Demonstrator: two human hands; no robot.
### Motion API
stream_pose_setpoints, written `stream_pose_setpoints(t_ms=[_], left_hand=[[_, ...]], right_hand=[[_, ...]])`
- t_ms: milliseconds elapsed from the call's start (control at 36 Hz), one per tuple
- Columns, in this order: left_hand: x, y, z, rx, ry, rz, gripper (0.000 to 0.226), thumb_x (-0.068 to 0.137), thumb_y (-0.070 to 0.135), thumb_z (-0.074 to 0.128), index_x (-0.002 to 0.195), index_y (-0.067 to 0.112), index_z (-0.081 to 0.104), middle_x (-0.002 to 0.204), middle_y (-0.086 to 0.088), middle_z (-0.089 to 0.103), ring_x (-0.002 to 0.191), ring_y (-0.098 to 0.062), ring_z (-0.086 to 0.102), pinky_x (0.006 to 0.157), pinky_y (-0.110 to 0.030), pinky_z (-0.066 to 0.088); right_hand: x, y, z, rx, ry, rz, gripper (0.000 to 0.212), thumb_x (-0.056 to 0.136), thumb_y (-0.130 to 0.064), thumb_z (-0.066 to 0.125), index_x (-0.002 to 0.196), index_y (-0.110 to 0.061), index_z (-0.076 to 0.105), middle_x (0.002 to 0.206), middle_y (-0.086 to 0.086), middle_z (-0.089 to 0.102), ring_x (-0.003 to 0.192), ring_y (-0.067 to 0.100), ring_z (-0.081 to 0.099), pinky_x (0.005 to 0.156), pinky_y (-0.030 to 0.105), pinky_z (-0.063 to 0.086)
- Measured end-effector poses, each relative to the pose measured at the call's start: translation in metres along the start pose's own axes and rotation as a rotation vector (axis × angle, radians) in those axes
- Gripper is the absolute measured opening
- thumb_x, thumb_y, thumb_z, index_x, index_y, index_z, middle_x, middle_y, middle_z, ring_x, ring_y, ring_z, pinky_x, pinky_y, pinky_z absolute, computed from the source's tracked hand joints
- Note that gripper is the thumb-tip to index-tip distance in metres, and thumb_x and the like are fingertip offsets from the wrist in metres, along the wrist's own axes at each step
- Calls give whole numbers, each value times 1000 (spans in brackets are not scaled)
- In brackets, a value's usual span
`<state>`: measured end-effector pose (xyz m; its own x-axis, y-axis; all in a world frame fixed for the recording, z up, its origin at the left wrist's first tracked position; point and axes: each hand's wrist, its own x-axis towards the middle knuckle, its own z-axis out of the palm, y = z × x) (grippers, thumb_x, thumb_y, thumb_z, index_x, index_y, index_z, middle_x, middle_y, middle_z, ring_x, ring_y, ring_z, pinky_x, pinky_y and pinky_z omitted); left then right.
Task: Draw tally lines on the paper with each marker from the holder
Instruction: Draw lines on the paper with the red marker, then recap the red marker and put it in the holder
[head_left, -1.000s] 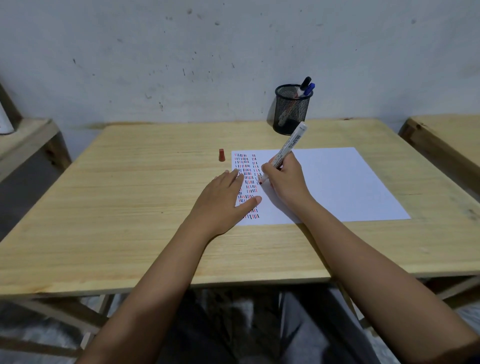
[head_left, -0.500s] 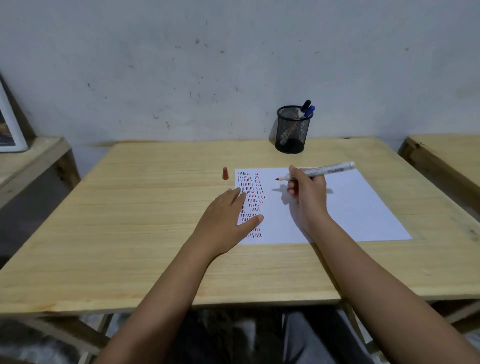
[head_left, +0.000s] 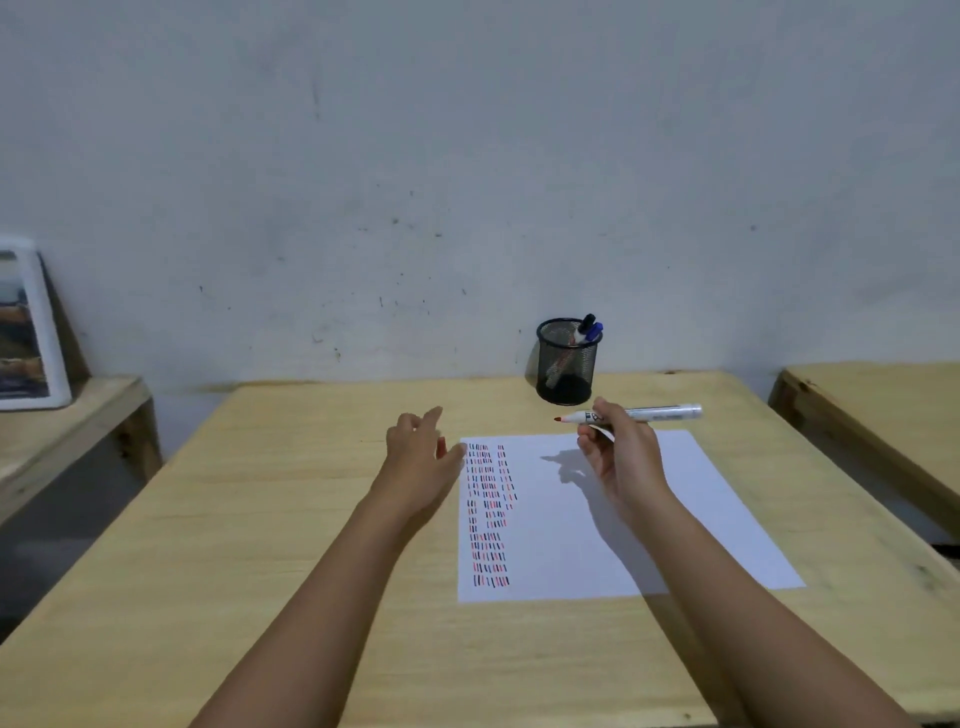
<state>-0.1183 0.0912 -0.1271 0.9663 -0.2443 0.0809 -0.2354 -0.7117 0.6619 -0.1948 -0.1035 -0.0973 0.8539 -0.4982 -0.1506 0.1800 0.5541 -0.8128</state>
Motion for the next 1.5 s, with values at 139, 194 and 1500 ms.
stream_pose_setpoints(t_ms=[139, 194, 1500], left_hand=[[13, -7, 8, 27, 49, 59, 26, 93, 16, 48, 114, 3, 59, 104, -9, 48, 111, -30, 50, 86, -27, 37], [14, -7, 8, 7, 113, 91, 19, 92, 11, 50, 100, 2, 65, 92, -5, 49, 96, -27, 55, 74, -23, 33], [-29, 90, -46, -1156, 38, 169, 7, 83, 0, 64, 87, 2, 69, 73, -3, 75, 71, -10, 70, 76, -16, 56]], right_hand=[[2, -2, -2, -24, -25, 4, 14, 90, -10, 55, 77, -9, 51, 63, 5, 53, 43, 6, 54, 47, 14, 51], [2, -3, -2, -24, -31, 8, 14, 91, -10, 55, 77, -9, 51, 62, 5, 53, 43, 6, 54, 47, 14, 51], [-27, -66, -2, -149, -413, -184, 11, 80, 1, 64, 76, -9, 64, 68, 1, 63, 65, 12, 59, 65, 15, 53]])
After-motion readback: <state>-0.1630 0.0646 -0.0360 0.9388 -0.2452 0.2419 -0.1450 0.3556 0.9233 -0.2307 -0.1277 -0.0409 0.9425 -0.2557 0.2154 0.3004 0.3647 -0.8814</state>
